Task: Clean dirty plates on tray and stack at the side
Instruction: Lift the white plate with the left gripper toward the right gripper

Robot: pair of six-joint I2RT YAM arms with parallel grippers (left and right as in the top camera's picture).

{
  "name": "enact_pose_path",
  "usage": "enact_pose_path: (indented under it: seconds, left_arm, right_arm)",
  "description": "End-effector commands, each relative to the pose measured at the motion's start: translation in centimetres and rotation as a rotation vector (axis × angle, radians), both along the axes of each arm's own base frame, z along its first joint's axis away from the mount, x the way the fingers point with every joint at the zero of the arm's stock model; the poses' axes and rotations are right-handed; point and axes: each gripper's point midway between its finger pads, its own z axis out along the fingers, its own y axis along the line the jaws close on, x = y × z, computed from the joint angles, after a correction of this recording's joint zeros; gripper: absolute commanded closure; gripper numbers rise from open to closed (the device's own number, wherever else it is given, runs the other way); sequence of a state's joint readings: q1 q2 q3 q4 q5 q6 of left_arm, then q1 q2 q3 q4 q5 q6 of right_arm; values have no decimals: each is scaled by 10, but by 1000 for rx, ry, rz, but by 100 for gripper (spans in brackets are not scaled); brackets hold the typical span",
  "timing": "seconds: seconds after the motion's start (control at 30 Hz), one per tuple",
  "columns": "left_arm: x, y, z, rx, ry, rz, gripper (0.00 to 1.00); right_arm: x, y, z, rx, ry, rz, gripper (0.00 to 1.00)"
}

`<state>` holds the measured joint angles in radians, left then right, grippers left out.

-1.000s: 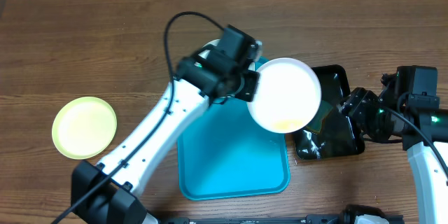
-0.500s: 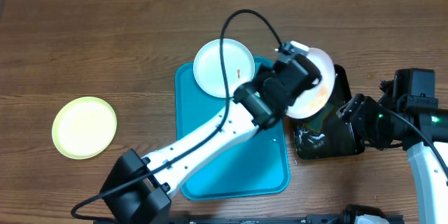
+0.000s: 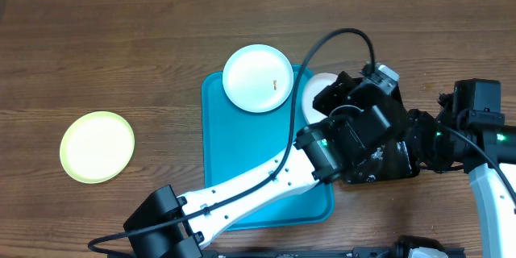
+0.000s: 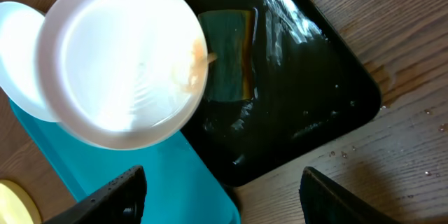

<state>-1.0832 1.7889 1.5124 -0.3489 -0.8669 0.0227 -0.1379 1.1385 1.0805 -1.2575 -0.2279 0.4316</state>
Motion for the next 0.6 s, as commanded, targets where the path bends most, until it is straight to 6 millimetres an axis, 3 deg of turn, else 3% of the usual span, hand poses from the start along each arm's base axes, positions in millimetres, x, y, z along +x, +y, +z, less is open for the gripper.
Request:
enact_pose_path:
  seconds: [0.0, 0.17, 0.3, 0.5, 0.57]
  left_arm:
    - [0, 3, 21, 81, -79, 19, 96]
    - [0, 11, 11, 57, -44, 54, 96]
    - [5, 29, -18, -59, 102, 117, 95]
    - [14, 44, -72, -345, 515, 131, 46]
    - [15, 42, -80, -439, 655, 81, 39]
  right_arm:
    - [4, -4, 10, -21, -41, 4, 28]
    - [4, -4, 10, -22, -40, 4, 28]
    - [3, -4, 10, -21, -37, 4, 28]
    - [3, -4, 10, -21, -36, 4, 27]
    - [3, -4, 10, -21, -36, 4, 27]
